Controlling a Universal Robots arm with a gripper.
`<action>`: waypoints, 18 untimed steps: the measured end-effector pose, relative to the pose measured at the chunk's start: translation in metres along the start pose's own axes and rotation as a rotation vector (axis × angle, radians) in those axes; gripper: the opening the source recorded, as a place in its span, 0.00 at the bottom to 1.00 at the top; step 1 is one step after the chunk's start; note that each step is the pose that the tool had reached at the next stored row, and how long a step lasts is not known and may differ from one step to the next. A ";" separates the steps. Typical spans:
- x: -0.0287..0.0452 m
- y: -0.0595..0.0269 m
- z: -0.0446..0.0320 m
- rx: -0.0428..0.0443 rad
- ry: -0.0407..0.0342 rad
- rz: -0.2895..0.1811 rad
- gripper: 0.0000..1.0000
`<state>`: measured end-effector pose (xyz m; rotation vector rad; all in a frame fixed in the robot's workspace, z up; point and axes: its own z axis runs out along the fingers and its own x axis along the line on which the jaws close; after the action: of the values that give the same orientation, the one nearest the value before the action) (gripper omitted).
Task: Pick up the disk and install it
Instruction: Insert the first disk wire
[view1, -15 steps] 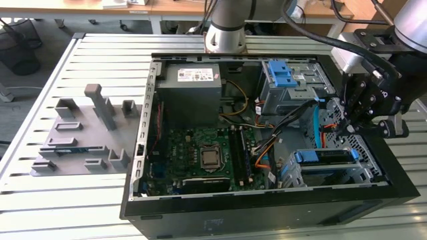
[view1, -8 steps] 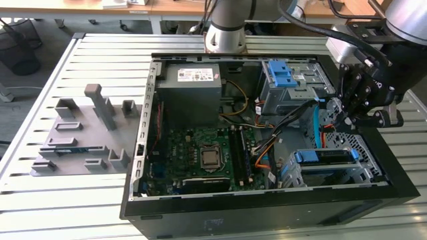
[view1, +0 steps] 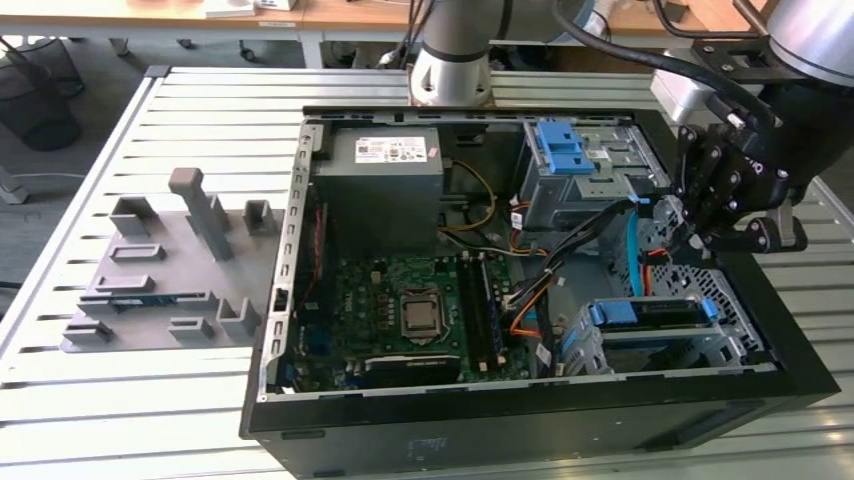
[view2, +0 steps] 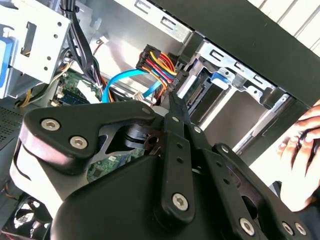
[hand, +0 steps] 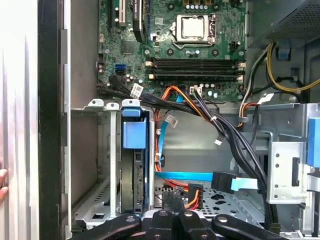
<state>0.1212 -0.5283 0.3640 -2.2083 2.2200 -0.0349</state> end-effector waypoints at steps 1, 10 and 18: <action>-0.0009 -0.0001 0.0000 0.0000 0.0045 0.000 0.11; -0.0122 -0.0048 0.0006 0.0003 0.0511 -0.001 0.25; -0.0221 -0.0064 0.0046 0.0006 0.1085 -0.003 0.25</action>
<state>0.1278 -0.5063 0.3593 -2.2611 2.2701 -0.1592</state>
